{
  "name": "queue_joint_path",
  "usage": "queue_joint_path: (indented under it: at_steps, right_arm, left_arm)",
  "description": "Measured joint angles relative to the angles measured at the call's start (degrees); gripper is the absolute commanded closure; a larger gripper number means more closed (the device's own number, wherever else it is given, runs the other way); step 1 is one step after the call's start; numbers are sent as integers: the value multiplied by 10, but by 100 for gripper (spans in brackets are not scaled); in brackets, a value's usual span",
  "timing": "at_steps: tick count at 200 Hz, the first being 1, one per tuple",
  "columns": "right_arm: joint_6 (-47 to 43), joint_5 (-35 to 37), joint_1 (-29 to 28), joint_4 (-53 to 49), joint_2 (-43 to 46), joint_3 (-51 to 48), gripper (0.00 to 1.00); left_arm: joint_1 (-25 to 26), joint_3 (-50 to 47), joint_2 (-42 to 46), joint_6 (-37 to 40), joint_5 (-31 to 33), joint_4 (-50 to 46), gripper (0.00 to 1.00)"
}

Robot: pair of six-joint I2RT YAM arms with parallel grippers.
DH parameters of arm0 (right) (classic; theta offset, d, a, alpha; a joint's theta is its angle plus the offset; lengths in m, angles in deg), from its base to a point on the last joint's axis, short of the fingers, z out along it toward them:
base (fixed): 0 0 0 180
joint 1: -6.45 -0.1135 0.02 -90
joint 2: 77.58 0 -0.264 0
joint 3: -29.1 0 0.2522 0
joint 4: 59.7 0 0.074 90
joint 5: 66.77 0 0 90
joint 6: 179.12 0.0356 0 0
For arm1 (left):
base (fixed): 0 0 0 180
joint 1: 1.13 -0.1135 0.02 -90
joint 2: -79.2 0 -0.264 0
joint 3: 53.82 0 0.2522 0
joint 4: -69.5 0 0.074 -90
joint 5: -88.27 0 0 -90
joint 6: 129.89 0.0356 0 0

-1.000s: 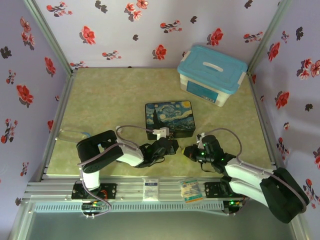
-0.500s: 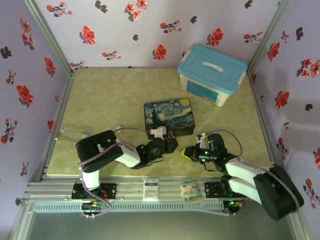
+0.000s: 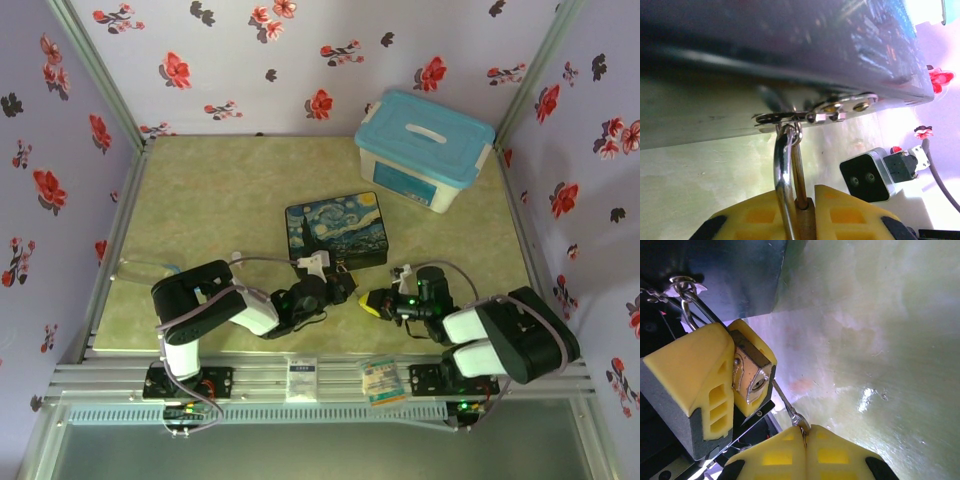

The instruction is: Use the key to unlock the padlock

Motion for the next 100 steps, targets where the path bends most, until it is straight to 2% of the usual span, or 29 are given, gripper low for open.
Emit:
queue_joint_path:
  at_steps: [54,100]
  right_arm:
    - [17,-9,6,31,11,-9,100]
    - [3,-3,7,-44,90,-10,100]
  left_arm:
    - [0,0,0,-6,0,5,100]
    - [-1,0,0,-10,0,9,100]
